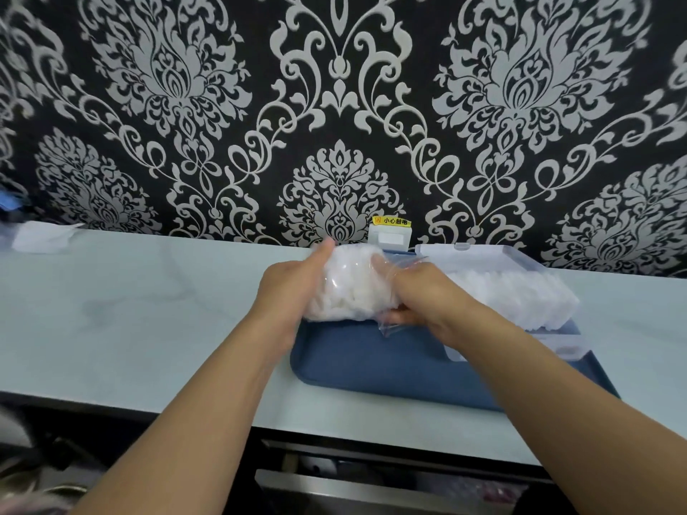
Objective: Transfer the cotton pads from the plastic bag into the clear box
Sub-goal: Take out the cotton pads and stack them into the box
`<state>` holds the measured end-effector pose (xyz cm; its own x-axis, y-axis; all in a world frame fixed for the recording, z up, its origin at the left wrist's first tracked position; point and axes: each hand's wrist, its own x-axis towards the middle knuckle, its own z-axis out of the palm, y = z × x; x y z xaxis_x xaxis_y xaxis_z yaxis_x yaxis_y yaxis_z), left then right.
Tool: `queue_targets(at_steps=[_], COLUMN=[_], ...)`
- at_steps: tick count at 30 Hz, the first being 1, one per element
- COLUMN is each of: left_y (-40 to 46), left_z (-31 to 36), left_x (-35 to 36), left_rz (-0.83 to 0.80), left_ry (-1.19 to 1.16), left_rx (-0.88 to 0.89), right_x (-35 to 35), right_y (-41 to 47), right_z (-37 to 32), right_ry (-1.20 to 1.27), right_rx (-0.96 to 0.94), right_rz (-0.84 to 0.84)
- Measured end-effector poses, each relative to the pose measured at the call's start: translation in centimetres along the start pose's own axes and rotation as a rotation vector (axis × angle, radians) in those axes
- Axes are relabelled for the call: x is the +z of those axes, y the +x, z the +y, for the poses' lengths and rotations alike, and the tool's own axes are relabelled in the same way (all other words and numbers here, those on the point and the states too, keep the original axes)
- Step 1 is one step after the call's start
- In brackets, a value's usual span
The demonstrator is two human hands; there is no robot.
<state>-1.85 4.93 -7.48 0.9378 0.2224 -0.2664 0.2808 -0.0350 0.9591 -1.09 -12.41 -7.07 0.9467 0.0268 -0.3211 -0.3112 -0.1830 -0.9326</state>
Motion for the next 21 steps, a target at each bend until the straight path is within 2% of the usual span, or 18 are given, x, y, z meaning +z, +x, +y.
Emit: queue_targets(at_steps=[2, 6, 8, 13, 21], left_y=[0.0, 0.2, 0.3, 0.3, 0.7], left_z=[-0.3, -1.6, -1.6, -1.8, -1.3], left_x=[-1.0, -2.0, -1.9, -1.5, -0.8], left_rz=[-0.029, -0.044, -0.028, 0.027, 0.046], left_ry=[0.080, 0.144, 0.166, 0.109, 0.031], left_rx=[0.028, 0.097, 0.120, 0.119, 0.104], right_x=[0.1, 0.2, 0.0, 0.0, 0.9], right_y=[0.1, -0.3, -0.9, -1.9, -2.3], right_z=[-0.4, -0.2, -0.2, 0.1, 0.6], right_ry=[0.074, -0.177, -0.221, -0.519, -0.314], right_rx=[0.024, -0.003, -0.023, -0.231, -0.380], right_rz=[-0.010, -0.001, 0.018, 0.189, 0.303])
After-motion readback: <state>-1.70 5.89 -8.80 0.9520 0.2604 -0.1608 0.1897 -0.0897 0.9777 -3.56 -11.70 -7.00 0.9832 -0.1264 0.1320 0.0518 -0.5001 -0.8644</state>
